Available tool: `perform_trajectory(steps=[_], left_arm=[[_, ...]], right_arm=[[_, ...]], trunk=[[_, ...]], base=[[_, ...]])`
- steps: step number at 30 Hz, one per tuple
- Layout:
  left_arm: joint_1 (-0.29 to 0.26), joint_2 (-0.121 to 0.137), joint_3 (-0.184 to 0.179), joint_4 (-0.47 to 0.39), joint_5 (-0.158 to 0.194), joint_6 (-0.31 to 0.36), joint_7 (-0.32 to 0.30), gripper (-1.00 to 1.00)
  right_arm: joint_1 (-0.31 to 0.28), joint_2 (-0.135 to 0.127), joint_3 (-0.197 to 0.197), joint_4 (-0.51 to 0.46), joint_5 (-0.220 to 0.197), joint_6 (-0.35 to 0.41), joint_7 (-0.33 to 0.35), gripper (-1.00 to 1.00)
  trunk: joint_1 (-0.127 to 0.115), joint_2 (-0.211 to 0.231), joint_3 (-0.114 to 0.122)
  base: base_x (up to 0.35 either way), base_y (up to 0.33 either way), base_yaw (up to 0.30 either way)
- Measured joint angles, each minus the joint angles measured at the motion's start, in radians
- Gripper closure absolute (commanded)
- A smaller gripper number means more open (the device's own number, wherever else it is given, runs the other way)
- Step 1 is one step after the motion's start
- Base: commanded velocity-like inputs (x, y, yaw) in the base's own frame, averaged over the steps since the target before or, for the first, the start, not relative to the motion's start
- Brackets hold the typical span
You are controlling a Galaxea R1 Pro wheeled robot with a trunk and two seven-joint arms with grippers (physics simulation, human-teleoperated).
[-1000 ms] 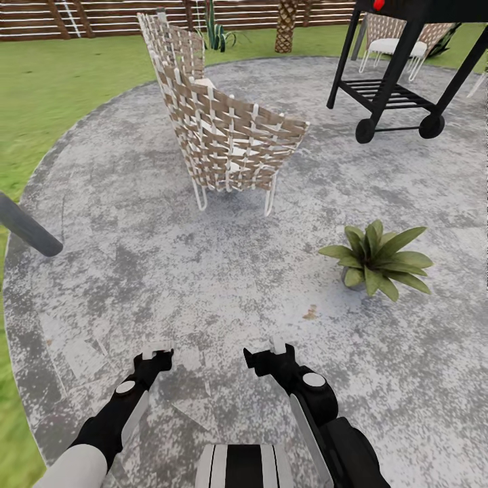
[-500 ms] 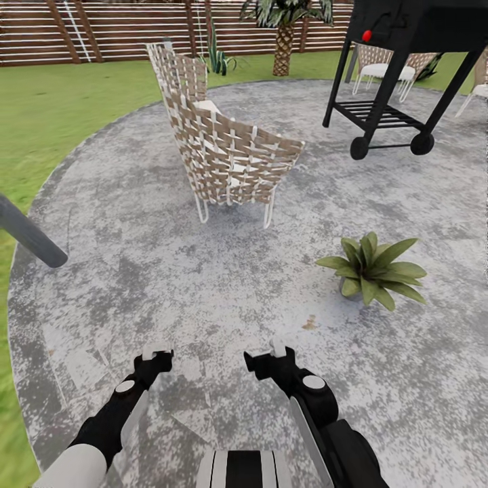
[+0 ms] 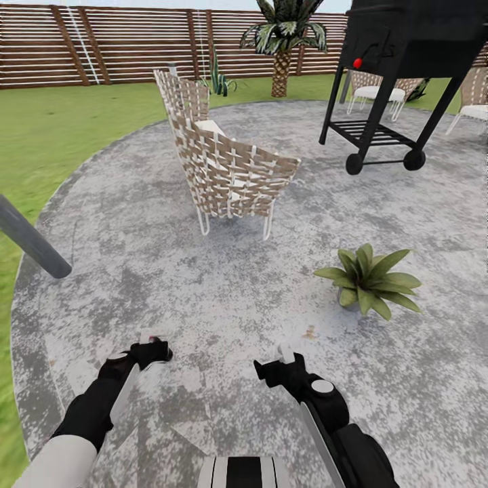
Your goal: Pick up the pesticide atomizer in the garden and spray insectifuge to fully cover both potted plants in the garden.
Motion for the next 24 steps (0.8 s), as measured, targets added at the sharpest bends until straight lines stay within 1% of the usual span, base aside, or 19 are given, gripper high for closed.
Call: perform_trajectory(steps=[1, 2, 3, 5, 6, 10, 11, 12, 15, 20, 24], left_arm=[[0.001, 0.01, 0.0, -0.039, 0.0, 0.041, -0.03, 1.0], [0.002, 0.016, -0.001, -0.059, -0.001, 0.06, -0.045, 1.0], [0.004, 0.028, -0.001, -0.095, -0.001, 0.091, -0.07, 1.0], [0.005, 0.038, -0.001, -0.131, -0.001, 0.117, -0.088, 1.0], [0.008, 0.046, -0.001, -0.183, 0.0, 0.151, -0.103, 1.0], [0.026, 0.054, -0.006, -0.266, 0.0, 0.2, -0.117, 1.0], [0.028, 0.054, -0.009, -0.272, -0.001, 0.203, -0.118, 1.0], [0.032, 0.055, -0.026, -0.285, -0.001, 0.209, -0.12, 1.0], [0.034, 0.056, -0.037, -0.292, -0.005, 0.212, -0.121, 1.0], [0.035, 0.055, -0.043, -0.294, -0.012, 0.22, -0.121, 1.0], [0.035, 0.054, -0.044, -0.294, -0.015, 0.241, -0.121, 1.0]], right_arm=[[0.0, -0.001, 0.0, 0.0, 0.0, 0.0, 0.0, -1.0], [0.0, -0.001, 0.0, 0.0, 0.0, 0.0, 0.0, -1.0], [0.0, -0.001, 0.001, 0.001, 0.0, 0.001, 0.0, -1.0], [0.0, -0.001, 0.001, 0.0, 0.0, 0.001, 0.0, -1.0], [0.0, -0.001, 0.001, -0.002, 0.0, 0.001, 0.0, -1.0], [0.0, -0.001, 0.003, -0.005, 0.0, 0.001, 0.0, -1.0], [0.0, -0.001, 0.003, -0.005, 0.0, 0.001, 0.0, -1.0], [-0.001, -0.001, 0.013, -0.007, 0.001, 0.001, -0.001, -1.0], [0.0, -0.003, 0.039, -0.025, 0.0, 0.0, -0.001, -1.0], [0.002, -0.003, 0.051, -0.027, 0.0, 0.0, 0.0, -1.0], [0.002, -0.001, 0.055, -0.02, 0.001, 0.0, 0.0, -1.0]], trunk=[[0.0, 0.0, 0.004], [-0.001, 0.0, 0.008], [-0.001, 0.001, 0.012], [-0.002, 0.001, 0.019], [-0.003, 0.001, 0.023], [-0.004, 0.002, 0.039], [-0.005, 0.003, 0.043], [-0.005, 0.003, 0.046], [-0.007, 0.004, 0.058], [-0.009, 0.005, 0.077], [-0.011, 0.006, 0.093]], base=[[0.0, 0.0, 0.0], [0.0, 0.0, 0.0], [0.0, 0.0, 0.0], [0.0, 0.0, 0.0], [0.0, 0.0, 0.0], [0.0, 0.0, 0.0], [0.0, 0.0, 0.0], [0.0, 0.0, 0.0], [0.0, 0.0, 0.0], [0.0, 0.0, 0.0], [0.0, 0.0, 0.0]])
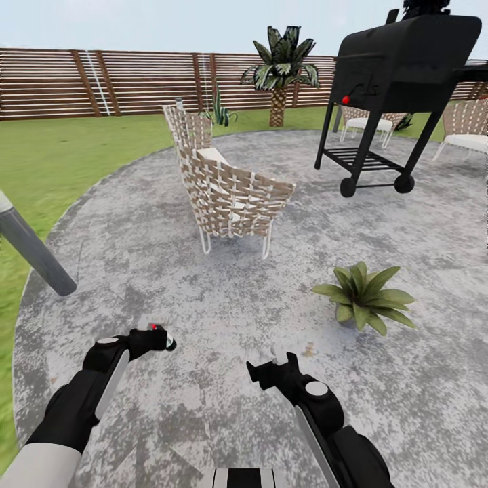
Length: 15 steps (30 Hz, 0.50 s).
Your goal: Pick up the pesticide atomizer in the garden and spray insectifuge to fully cover both potted plants in the garden.
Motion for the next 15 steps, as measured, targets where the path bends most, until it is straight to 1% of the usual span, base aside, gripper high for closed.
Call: perform_trajectory(steps=[7, 10, 12, 15], left_arm=[[0.0, -0.001, -0.001, 0.0, 0.0, 0.01, 0.001, 1.0], [0.0, -0.004, -0.001, 0.001, 0.0, 0.011, 0.001, 1.0], [0.0, -0.006, -0.002, 0.001, 0.0, 0.012, 0.0, 1.0], [0.0, -0.006, -0.002, 0.0, 0.0, 0.012, 0.0, 1.0]], right_arm=[[0.0, 0.002, 0.001, 0.002, -0.002, 0.001, 0.0, -1.0], [0.0, 0.003, 0.001, 0.002, -0.011, 0.001, 0.0, -1.0], [0.0, 0.003, 0.001, 0.002, -0.039, 0.002, 0.001, -1.0], [0.0, 0.003, 0.0, 0.001, -0.051, 0.006, 0.002, -1.0]], trunk=[[-0.003, 0.002, 0.027], [-0.004, 0.002, 0.039], [-0.005, 0.003, 0.046], [-0.007, 0.004, 0.058]], base=[[0.0, 0.0, 0.0], [0.0, 0.0, -0.005], [0.0, 0.0, -0.11], [0.0, 0.0, -0.193]])
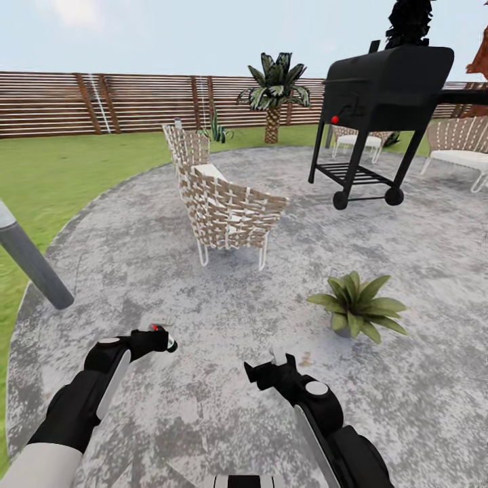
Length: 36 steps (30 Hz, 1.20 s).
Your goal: Pick up the pesticide atomizer in the garden and spray insectifuge to fully cover both potted plants in the garden.
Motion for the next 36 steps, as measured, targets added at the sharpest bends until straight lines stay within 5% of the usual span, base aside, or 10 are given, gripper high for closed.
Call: perform_trajectory(steps=[14, 36], left_arm=[[0.0, -0.004, 0.001, -0.001, -0.001, 0.0, 0.0, 1.0], [0.0, -0.006, -0.002, -0.002, 0.002, 0.0, 0.0, 1.0]], right_arm=[[0.0, -0.001, 0.0, 0.0, -0.008, 0.005, 0.0, -1.0], [0.0, -0.002, -0.002, -0.004, -0.008, 0.005, -0.001, -1.0]], trunk=[[0.0, 0.0, 0.004], [-0.001, 0.0, 0.004]], base=[[0.012, 0.0, -0.098], [0.274, 0.0, -0.001]])
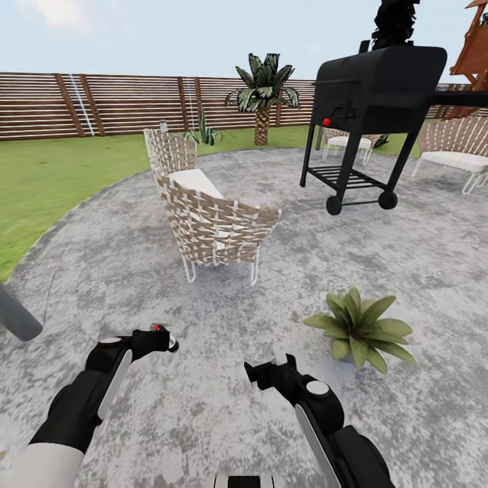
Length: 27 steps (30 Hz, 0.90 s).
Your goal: Pick up the pesticide atomizer in the garden and spray insectifuge to fully cover both potted plants in the garden.
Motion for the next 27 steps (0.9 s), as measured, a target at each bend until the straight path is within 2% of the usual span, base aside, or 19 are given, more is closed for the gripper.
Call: perform_trajectory(steps=[9, 19, 27], left_arm=[[0.0, 0.0, -0.001, 0.0, 0.0, 0.0, 0.0, 1.0], [0.0, -0.002, -0.002, 0.0, 0.0, 0.0, 0.0, 1.0], [0.0, -0.003, -0.002, 0.0, 0.0, 0.0, 0.0, 1.0]], right_arm=[[0.0, 0.0, -0.001, -0.004, 0.0, 0.001, 0.0, -1.0], [0.0, 0.0, -0.002, -0.007, 0.0, 0.002, 0.0, -1.0], [0.0, -0.003, -0.002, -0.005, 0.0, 0.001, 0.0, -1.0]], trunk=[[0.0, 0.0, 0.0], [0.0, 0.0, 0.003], [0.0, 0.0, 0.004]], base=[[0.08, 0.0, -0.014], [0.005, 0.0, -0.151], [0.0, 0.0, -0.007]])
